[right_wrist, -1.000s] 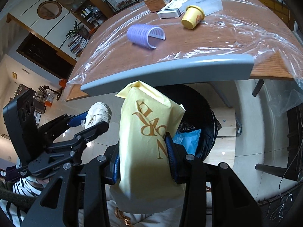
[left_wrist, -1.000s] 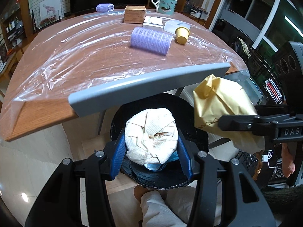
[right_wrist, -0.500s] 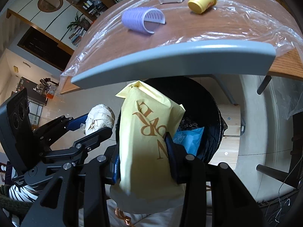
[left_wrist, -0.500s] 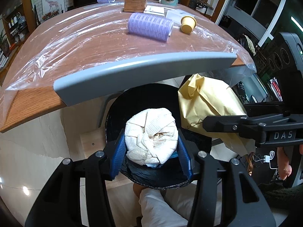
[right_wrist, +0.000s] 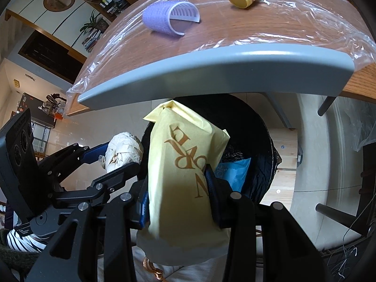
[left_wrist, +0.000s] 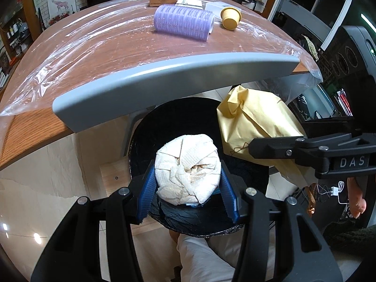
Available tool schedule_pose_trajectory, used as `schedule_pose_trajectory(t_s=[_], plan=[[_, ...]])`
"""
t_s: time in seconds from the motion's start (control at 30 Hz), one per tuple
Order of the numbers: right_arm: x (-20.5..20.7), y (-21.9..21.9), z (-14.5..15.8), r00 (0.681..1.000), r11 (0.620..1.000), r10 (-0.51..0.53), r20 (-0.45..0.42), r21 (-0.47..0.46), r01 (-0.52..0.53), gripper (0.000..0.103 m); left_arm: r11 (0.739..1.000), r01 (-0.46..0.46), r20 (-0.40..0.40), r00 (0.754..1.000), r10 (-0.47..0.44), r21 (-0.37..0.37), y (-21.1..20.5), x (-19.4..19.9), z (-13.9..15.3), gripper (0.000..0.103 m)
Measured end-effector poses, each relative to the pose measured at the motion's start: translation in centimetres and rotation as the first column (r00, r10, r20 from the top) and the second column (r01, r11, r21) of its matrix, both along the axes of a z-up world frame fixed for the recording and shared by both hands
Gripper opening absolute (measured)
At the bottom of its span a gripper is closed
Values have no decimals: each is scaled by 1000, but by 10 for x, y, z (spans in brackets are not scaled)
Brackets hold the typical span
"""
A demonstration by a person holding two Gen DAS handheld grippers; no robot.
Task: Collect trash
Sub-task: 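Carry the paper ball in the left tool and yellow bag in the right tool over the bin, then open both tools to drop the paper ball and yellow bag into the bin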
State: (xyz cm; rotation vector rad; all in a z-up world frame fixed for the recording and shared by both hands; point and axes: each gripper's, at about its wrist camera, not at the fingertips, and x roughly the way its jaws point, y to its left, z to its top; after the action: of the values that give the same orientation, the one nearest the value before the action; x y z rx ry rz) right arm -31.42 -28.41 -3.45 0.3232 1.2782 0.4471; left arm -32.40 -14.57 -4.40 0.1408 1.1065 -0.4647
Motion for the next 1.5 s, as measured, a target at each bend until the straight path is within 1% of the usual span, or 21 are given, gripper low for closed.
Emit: schedule_pose_trajectory(t_s=[0.57, 1.2, 1.5], plan=[[14, 0, -21, 999, 999, 21, -45, -41, -23, 39, 999, 21, -40, 999, -19, 44, -9, 6, -21, 51], [23, 3, -48, 995, 994, 20, -98, -109, -30, 40, 991, 34, -97, 995, -22, 128, -21, 12, -63, 51], [24, 5, -44, 995, 994, 7, -95, -104, -17, 40, 991, 45, -90, 995, -33, 130, -22, 11, -57, 51]])
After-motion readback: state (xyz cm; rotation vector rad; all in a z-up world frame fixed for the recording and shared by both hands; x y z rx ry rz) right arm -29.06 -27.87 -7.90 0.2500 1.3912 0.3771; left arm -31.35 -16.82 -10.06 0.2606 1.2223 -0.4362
